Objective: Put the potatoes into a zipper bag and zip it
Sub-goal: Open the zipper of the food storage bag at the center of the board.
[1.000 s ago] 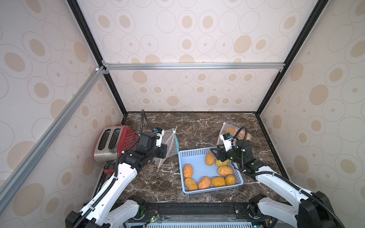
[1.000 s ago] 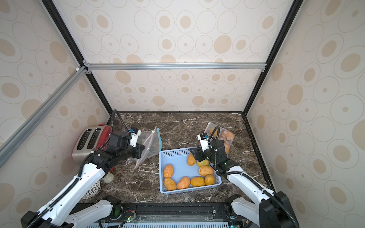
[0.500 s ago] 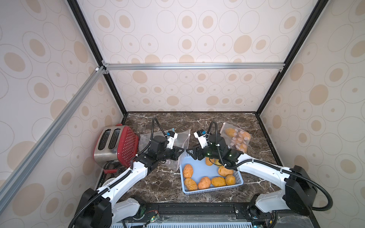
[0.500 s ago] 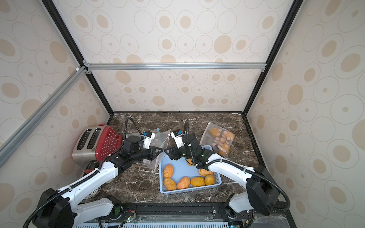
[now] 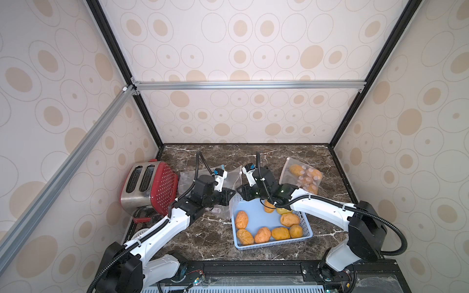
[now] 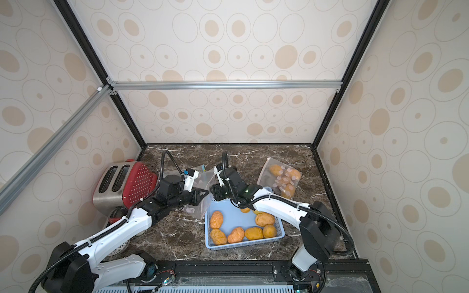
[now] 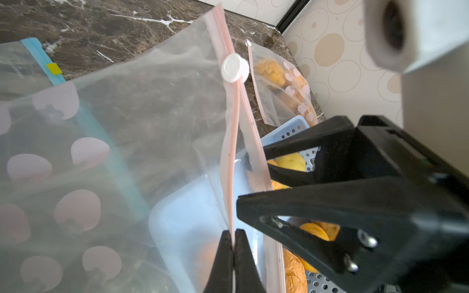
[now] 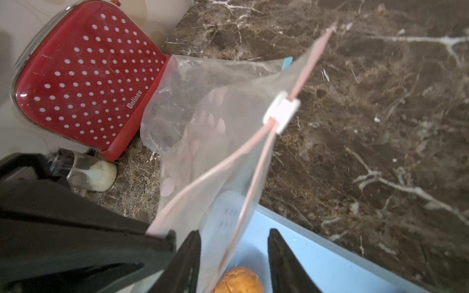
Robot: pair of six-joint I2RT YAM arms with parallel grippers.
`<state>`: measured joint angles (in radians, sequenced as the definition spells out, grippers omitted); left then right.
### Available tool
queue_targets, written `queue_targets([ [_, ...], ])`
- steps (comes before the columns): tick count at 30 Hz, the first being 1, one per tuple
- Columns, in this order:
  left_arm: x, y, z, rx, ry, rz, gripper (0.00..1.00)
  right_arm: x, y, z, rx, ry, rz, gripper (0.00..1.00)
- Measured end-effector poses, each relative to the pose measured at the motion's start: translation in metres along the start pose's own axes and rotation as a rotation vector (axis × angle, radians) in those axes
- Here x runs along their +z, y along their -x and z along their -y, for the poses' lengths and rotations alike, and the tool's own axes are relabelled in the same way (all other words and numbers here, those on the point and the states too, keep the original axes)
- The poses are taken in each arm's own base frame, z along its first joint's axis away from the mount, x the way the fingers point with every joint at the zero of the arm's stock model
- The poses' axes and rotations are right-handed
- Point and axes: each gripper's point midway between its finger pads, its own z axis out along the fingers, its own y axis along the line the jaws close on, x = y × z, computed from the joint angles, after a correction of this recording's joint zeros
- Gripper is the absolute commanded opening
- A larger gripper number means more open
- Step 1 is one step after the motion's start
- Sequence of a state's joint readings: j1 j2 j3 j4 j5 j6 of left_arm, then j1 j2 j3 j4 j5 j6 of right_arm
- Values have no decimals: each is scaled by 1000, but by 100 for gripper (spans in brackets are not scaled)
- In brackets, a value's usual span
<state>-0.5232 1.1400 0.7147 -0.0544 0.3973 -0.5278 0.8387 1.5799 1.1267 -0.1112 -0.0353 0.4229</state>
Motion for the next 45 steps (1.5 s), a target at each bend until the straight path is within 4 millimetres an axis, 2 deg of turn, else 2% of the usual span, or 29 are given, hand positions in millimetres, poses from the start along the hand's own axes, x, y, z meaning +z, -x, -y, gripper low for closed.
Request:
queue_targets([
  [5, -16, 16, -2, 20, 68, 42, 0, 0, -10, 1, 3, -3, -43, 28],
  [11, -51, 43, 4, 74, 153, 118, 0, -3, -17, -27, 5, 105, -85, 18],
  [18, -99, 55, 10, 87, 220, 174, 0, -4, -19, -62, 16, 260, -104, 18],
  [23, -116, 47, 8, 73, 242, 180, 0, 2, -21, -78, 9, 327, -129, 22],
  [27, -111, 25, -8, 31, 274, 159, 0, 4, -25, -82, 4, 348, -144, 27],
  [31, -90, -7, -31, -14, 307, 80, 0, 5, -26, -82, -6, 350, -145, 40],
  [34, -75, -22, -43, -24, 329, 30, 0, 6, -31, -79, -17, 342, -153, 51],
  [38, -61, -24, -49, -26, 333, 20, 0, 9, -44, -69, -27, 310, -181, 61],
  [41, -52, -21, -49, -24, 319, 27, 0, 1, -53, -63, -53, 296, -190, 68],
  [45, -43, -17, -46, -21, 289, 41, 0, -40, -50, -63, -116, 324, -123, 73],
])
